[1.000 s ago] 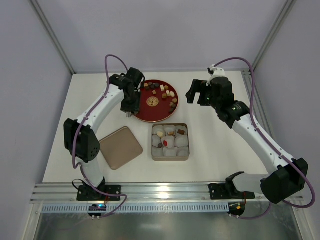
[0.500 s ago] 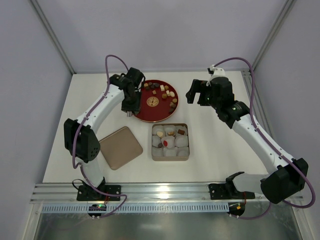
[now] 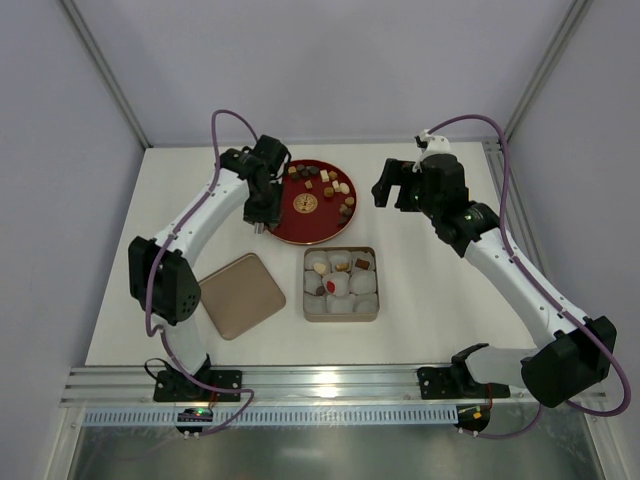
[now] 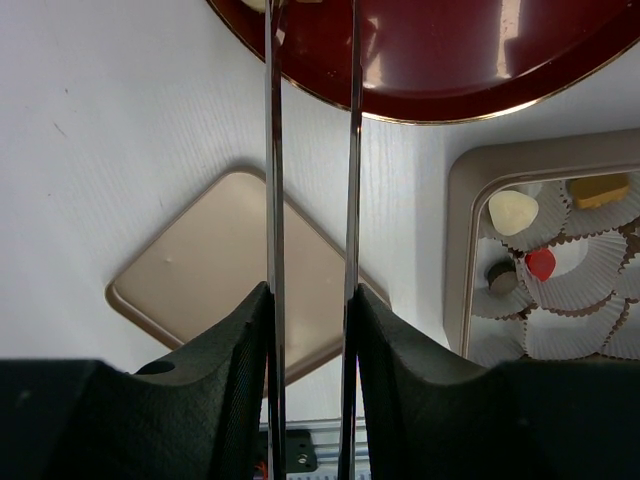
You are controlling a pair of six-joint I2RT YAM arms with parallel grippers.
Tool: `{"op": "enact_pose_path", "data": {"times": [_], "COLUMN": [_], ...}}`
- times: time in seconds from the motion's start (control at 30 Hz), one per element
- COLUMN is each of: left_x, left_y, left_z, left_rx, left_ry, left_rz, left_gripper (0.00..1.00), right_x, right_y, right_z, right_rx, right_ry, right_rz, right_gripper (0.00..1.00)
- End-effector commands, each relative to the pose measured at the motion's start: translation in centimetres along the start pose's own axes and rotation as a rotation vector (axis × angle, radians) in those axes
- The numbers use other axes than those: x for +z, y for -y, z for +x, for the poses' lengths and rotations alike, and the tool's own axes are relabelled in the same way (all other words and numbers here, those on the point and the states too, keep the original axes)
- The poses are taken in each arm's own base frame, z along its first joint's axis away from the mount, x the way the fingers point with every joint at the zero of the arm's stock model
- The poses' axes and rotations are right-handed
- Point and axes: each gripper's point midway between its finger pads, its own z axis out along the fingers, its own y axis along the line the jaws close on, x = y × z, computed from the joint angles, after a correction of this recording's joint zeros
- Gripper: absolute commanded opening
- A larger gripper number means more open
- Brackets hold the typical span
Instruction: Pack the chocolate
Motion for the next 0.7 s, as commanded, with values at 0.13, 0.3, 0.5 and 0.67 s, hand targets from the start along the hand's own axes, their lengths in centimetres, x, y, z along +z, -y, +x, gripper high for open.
{"op": "enact_pose_path", "data": {"times": [0.13,0.3,0.5,0.67], "left_x": [0.29,0.46,0.53,0.79], "left_y": [0.53,0.61,0.59,0.64], "left_z": [-0.47,-0.48,-0.35,-0.20], "left_rx": [0.022,0.023,0.022,0.024], "left_ry": [0.013,0.011,0.005,-0.003], "left_rz": [0.021,0.024,0.022,0.020], "left_gripper": [0.35,0.35,0.34,0.34], "right_x": [-0.07,-0.07,-0.10,-0.09], "right_y": [-0.01,0.03,0.16,0.25], "right_z": [-1.10,-1.07,-1.05,-1.08], "right_rx": [0.003,0.003,0.004,0.004], "right_ry": [0.041,0.040,0.040,0.041], "right_rz": [0.001,0.003,0.008,0.011], "right_gripper": [1.00,1.00,1.00,1.00]}}
